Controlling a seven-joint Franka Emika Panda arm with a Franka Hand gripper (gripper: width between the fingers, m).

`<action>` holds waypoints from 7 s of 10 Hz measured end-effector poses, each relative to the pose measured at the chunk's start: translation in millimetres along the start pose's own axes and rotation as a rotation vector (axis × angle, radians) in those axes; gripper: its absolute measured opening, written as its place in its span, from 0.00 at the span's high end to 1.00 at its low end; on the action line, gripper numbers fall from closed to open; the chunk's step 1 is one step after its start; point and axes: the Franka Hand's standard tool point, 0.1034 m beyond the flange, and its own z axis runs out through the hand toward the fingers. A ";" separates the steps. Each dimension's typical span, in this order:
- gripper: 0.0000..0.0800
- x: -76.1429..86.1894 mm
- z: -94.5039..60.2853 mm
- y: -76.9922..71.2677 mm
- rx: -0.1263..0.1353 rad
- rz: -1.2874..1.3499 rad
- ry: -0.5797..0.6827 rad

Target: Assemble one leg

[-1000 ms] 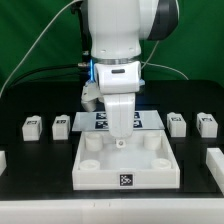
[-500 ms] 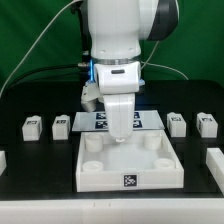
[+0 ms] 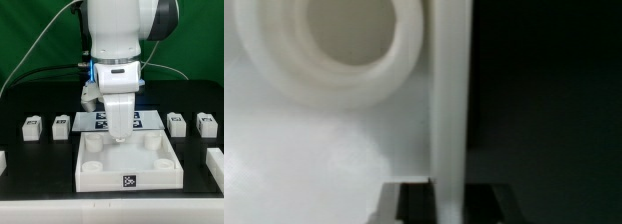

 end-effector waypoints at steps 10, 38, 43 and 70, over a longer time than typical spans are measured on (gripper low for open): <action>0.93 59.5 -1.2 60.4 -0.080 0.035 0.044; 0.19 162.3 -60.2 23.0 -0.096 1.036 0.118; 0.19 183.0 -46.0 4.5 -0.002 1.632 0.137; 0.64 198.2 9.3 -49.1 0.635 1.540 -0.697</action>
Offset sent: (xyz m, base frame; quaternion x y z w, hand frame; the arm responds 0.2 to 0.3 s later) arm 0.0325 0.0475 -0.0066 -0.0331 0.0118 -0.0359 0.9987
